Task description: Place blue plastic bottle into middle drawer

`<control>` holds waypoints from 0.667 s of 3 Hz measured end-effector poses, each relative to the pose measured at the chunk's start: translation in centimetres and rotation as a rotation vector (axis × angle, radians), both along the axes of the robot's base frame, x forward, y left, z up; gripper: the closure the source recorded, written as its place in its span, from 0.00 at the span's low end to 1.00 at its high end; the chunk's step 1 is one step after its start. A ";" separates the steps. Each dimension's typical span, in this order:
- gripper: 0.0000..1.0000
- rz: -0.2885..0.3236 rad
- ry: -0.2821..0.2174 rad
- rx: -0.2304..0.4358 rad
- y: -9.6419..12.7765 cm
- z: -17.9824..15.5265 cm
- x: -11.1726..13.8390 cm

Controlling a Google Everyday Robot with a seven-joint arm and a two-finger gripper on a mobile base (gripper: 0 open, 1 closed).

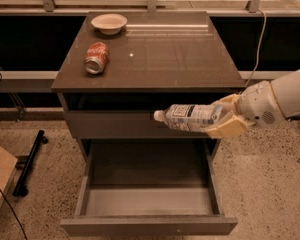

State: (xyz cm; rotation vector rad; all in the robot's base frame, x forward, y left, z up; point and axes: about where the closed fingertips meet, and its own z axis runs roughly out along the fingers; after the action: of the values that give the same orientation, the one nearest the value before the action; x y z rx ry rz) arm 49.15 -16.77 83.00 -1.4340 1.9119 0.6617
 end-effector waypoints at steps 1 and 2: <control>1.00 -0.048 0.083 0.038 0.8 -3.8 -0.6; 1.00 -0.045 0.087 0.039 1.0 -4.3 -0.6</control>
Offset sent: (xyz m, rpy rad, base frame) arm -0.0046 0.0059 -0.0300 0.0324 0.0669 -0.0396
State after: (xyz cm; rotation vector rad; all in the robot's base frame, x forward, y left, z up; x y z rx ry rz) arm 48.56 -15.75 78.70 -1.3540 1.9810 0.7473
